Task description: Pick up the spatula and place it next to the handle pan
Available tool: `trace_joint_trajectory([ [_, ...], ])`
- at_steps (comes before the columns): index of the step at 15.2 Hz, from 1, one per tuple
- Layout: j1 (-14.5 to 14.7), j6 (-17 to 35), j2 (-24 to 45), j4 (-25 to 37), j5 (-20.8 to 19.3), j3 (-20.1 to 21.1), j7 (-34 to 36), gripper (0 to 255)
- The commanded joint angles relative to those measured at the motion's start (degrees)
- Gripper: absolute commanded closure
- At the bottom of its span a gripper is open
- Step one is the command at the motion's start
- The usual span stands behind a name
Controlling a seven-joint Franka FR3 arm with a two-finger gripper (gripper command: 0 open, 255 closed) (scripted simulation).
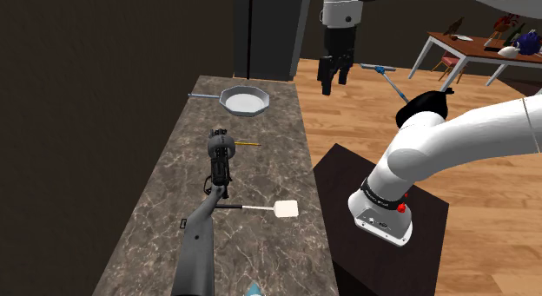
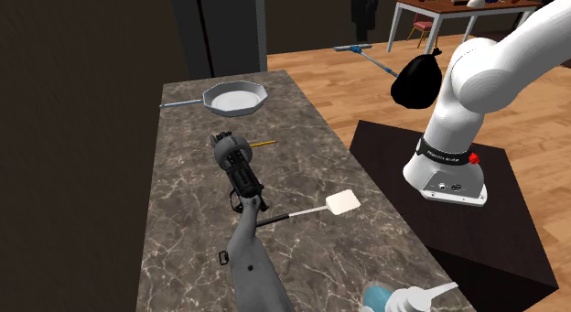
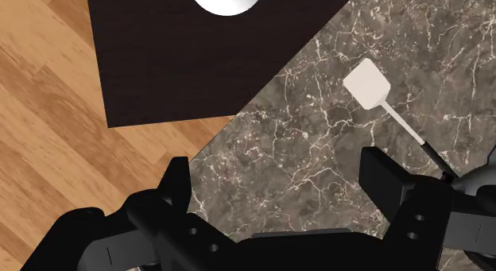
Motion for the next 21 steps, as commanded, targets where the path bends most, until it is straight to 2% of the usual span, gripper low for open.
trace_joint_trajectory([
  [1, 0.0, 0.0, 0.0, 0.0, 0.0, 0.0, 0.0, 0],
  [11, 7.6, 21.8, 3.3, -13.1, 5.3, 6.5, -3.4, 0],
  [21, 14.9, 46.6, 16.1, -19.4, 9.8, 14.6, -6.2, 0],
])
